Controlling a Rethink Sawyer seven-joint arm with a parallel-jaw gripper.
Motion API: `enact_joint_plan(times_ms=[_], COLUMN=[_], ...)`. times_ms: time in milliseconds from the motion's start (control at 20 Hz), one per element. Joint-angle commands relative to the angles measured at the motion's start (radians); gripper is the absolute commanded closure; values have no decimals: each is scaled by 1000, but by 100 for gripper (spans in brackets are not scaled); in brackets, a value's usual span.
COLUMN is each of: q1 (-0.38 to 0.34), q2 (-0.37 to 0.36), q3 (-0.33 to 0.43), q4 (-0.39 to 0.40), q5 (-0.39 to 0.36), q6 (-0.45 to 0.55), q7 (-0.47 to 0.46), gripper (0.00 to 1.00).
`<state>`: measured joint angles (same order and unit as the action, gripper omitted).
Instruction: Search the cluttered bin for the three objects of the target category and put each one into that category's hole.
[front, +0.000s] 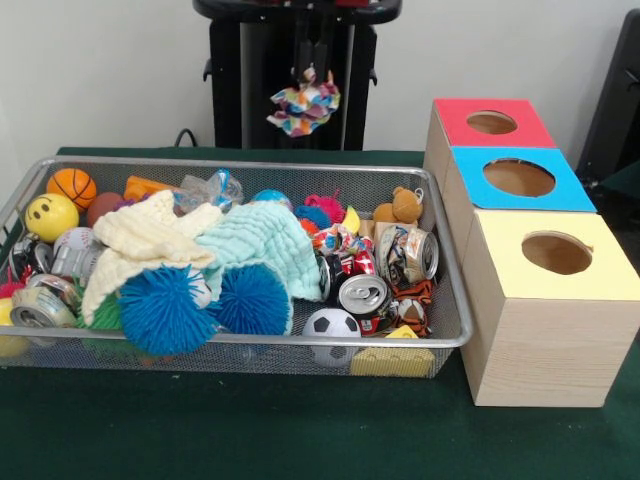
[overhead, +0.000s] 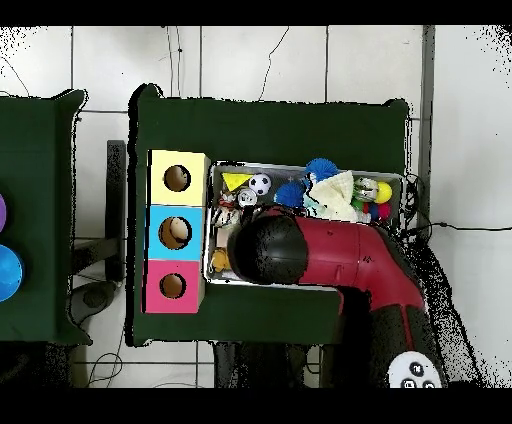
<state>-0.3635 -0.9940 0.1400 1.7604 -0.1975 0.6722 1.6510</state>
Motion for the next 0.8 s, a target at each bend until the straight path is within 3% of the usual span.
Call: enact_joint_plan(times_ms=[50,500,800], q1=[-4,-1,53], q2=[-10,-18,-17], q3=[-16,-34,-66], q4=[123,140,135], q5=[81,107,116], q6=[17,3,14], q7=[179,155,210], gripper=[100,100,100])
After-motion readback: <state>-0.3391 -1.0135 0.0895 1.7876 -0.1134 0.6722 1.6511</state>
